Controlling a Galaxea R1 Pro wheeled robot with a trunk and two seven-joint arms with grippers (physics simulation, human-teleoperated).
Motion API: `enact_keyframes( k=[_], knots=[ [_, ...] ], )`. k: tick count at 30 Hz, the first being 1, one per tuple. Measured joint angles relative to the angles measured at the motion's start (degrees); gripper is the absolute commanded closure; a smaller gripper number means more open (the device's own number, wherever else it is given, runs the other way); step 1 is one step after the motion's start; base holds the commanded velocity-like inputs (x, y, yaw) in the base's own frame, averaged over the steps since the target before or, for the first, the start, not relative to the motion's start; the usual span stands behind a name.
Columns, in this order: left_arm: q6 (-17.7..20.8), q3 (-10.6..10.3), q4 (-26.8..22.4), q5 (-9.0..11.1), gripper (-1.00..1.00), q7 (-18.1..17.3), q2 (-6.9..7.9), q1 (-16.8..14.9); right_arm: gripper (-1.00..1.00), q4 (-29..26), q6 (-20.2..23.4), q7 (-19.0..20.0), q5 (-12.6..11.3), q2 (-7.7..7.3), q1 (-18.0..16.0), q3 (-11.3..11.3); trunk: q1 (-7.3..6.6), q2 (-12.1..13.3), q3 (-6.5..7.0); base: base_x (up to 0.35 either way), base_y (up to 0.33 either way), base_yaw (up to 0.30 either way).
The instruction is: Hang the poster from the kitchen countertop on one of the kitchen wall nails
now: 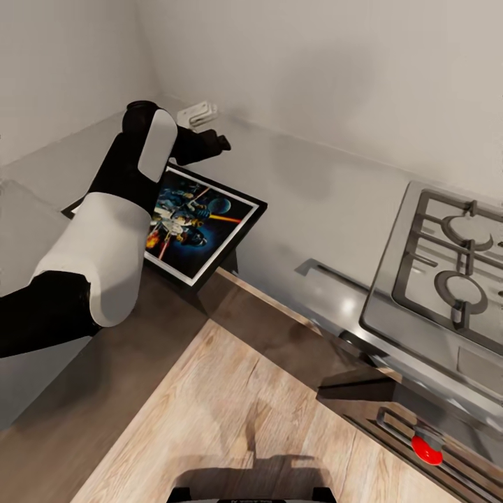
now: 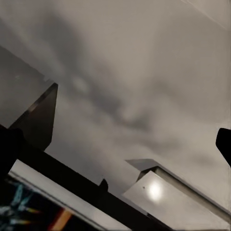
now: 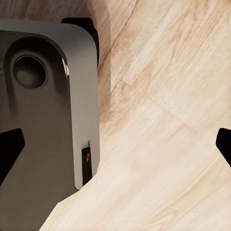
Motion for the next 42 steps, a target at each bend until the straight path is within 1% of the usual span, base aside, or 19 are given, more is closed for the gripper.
enact_keyframes(
  k=[11, 18, 19, 25, 36, 42],
  knots=[
    [0.0, 0.0, 0.7, 0.0, -1.0, 0.0, 0.0, 0.0, -1.0, 0.0, 0.0, 0.0, 0.1, 0.01, 0.0, 0.0, -0.01, 0.0, 0.87, 0.017, 0.0, 0.0],
    [0.0, 0.0, 1.2, 0.0, -1.0, 0.0, 0.0, 0.0, -1.0, -0.1, 0.0, 0.0, 0.1, 0.08, 0.0, 0.0, 0.0, 0.0, 0.93, 0.103, 0.0, 0.0],
    [0.0, 0.0, 2.0, 0.0, -1.0, 0.0, 0.0, 0.0, -1.0, -0.1, 0.0, 0.0, 0.1, 0.08, 0.0, 0.0, 0.0, 0.0, 0.93, 0.013, 0.0, 0.0],
    [-0.1, 0.0, 3.0, 0.0, -1.0, 0.0, 0.0, 0.0, -1.0, -0.1, 0.0, 0.0, 0.1, 0.08, 0.0, 0.0, -0.02, 0.0, 0.94, 0.137, 0.0, 0.0],
    [-0.1, 0.0, 3.3, -0.1, -1.0, 0.0, 0.0, 0.0, -1.0, -0.1, 0.0, 0.0, 0.1, 0.09, 0.0, 0.0, 0.0, 0.0, 0.94, 0.063, 0.0, 0.0],
    [-0.1, 0.0, 6.3, 0.0, -1.0, 0.1, 0.0, 0.0, -1.0, -0.1, 0.0, 0.0, 0.1, 0.09, 0.0, 0.0, 0.0, 0.0, 0.93, 0.004, 0.0, 0.0]
  ],
)
